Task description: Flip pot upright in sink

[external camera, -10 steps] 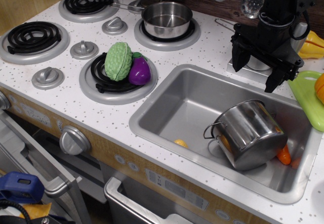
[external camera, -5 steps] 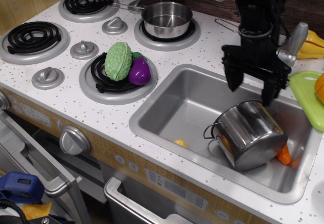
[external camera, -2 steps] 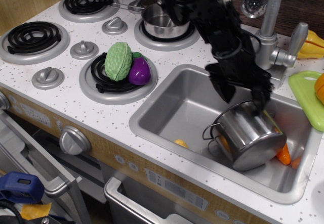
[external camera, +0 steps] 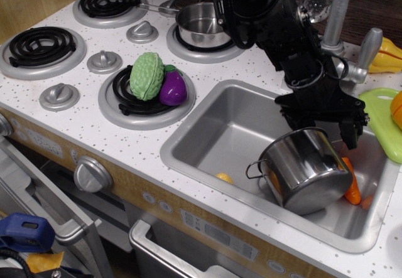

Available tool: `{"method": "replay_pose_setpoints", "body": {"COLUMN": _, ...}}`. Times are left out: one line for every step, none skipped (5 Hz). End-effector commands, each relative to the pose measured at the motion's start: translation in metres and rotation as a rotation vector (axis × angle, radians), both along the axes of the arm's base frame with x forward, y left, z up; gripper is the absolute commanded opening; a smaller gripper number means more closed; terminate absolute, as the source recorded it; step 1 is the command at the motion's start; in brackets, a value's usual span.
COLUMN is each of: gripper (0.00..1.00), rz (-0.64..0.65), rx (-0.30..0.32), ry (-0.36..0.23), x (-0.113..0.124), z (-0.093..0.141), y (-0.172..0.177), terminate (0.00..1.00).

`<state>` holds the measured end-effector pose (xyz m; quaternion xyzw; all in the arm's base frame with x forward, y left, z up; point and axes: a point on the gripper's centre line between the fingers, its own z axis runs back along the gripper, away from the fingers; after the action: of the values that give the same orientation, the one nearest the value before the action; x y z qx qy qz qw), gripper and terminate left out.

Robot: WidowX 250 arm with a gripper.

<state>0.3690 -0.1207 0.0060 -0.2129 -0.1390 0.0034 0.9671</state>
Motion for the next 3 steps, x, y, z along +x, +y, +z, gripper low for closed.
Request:
{"method": "replay_pose_setpoints", "body": {"gripper": 1.00, "rz": 0.080, "rx": -0.098, "ry": 0.018, "x": 0.009, "z": 0.023, "y": -0.014, "terminate": 0.00}}
{"method": "replay_pose_setpoints", "body": {"gripper": 0.00, "rz": 0.184, "rx": -0.154, "ry": 0.069, "x": -0.002, "z": 0.030, "y": -0.027, "terminate": 0.00}}
{"method": "replay_pose_setpoints", "body": {"gripper": 0.00, "rz": 0.194, "rx": -0.183, "ry": 0.076, "x": -0.018, "z": 0.031, "y": -0.033, "terminate": 0.00}}
